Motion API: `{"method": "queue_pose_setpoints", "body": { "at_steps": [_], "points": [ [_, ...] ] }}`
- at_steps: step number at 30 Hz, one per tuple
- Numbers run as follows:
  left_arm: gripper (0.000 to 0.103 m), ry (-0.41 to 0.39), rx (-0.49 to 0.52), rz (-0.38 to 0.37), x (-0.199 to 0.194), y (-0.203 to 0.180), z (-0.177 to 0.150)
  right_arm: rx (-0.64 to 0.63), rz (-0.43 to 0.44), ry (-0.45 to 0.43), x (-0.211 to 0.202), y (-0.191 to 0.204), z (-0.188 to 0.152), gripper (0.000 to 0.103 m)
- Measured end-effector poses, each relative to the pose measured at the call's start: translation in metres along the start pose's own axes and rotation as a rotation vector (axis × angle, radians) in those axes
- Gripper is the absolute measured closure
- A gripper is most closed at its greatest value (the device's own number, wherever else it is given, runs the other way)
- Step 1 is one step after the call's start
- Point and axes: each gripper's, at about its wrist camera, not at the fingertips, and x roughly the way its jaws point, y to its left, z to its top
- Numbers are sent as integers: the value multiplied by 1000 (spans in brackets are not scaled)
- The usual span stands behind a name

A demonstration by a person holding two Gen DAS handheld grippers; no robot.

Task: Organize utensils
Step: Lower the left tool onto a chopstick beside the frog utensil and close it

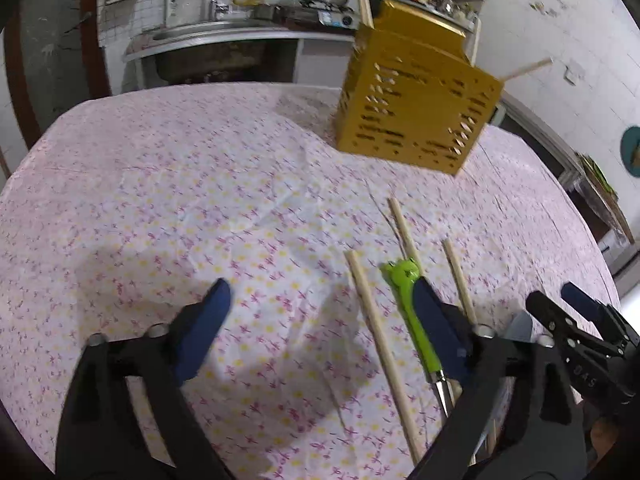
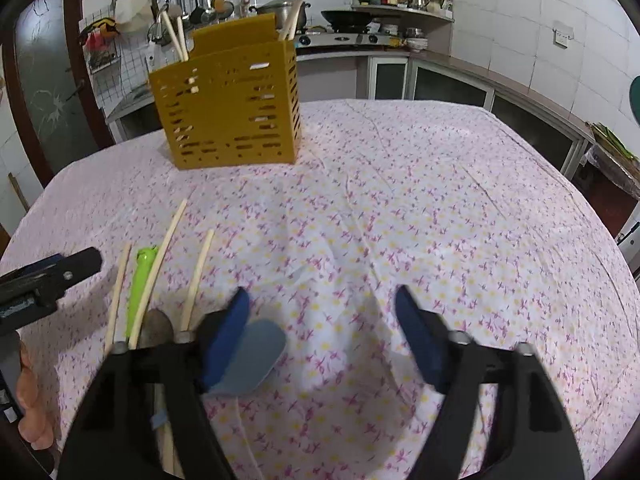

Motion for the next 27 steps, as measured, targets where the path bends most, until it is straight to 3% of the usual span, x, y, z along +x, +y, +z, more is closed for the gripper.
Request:
{"method": "queue_pose_setpoints", "body": {
  "at_steps": [3, 6, 11, 13, 16, 22, 27],
  "points": [
    [33, 37, 10, -20, 7, -7, 2, 18, 42, 55, 5, 0, -3, 53],
    [37, 42, 23, -20, 10, -13, 4, 33, 74, 98, 11, 1, -5, 56],
    [58, 103, 40, -59, 25, -21, 7, 28, 98, 118, 14, 10, -7, 61],
    [63, 106, 58, -42, 28, -25, 6, 9, 108, 120, 16, 14, -5, 80],
    [64, 110, 79, -24, 30, -30, 5, -6, 111, 124, 19, 17, 0, 90],
    [83, 122, 67, -21, 32, -23, 10, -30, 128, 131, 24, 15, 14, 99],
    [89, 134, 50, -53, 32, -13, 13, -45, 140, 119, 22, 13, 14, 99]
  ]
}}
